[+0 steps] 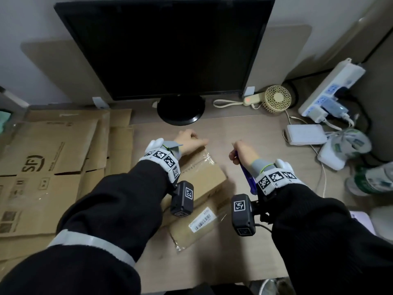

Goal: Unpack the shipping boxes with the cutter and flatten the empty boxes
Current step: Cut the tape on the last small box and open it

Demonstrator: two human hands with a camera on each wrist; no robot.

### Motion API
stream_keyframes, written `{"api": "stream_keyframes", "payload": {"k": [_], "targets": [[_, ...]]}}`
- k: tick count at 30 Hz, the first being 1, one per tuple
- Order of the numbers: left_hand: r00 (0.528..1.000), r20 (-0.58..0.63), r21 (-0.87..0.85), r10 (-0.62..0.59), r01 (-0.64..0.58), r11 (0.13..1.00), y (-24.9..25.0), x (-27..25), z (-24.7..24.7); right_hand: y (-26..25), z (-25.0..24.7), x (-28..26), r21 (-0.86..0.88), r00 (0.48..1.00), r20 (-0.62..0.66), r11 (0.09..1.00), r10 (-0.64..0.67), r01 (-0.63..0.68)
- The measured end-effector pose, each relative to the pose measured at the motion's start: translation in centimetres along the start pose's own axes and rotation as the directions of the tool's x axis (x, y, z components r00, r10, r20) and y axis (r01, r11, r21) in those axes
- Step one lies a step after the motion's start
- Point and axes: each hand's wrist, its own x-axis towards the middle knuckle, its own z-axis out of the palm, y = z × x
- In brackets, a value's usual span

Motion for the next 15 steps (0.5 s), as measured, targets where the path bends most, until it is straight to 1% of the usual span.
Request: {"api": "stream_keyframes", "payload": {"k": [3,6,8,10,13,15], "targets": [[0.999,-0.046,0.028,-0.001,0.003,1.000,0.4,0.5,0.8,0.5,0.5,0.0,-0.100,0.993,0.113,0.994,-0.040,0.051],[1.000,-0.017,0.051,-0.021,0.022,0.998,0.7,0.5,0.8,0.9,1.0,0.2,-0.117,0.975,0.210,0.988,-0.072,0.098],[0.999,0.015,0.056,-0.047,0.046,0.997,0.9,0.6,0.7,1.2,1.2,0.5,-0.053,0.968,0.227,0.991,-0.110,0.125],[0.997,0.035,0.073,-0.072,0.069,0.995,1.1,0.7,0.7,1.3,1.5,0.6,-0.030,0.962,0.238,0.989,-0.132,0.143],[0.990,0.056,0.084,-0.128,0.123,0.989,1.1,1.1,0.8,1.3,2.0,0.8,-0.081,0.950,0.280,0.982,-0.141,0.169],[0.987,0.067,0.086,-0.147,0.141,0.986,1.2,1.1,0.6,1.3,2.2,1.0,-0.101,0.947,0.283,0.977,-0.153,0.188]]}}
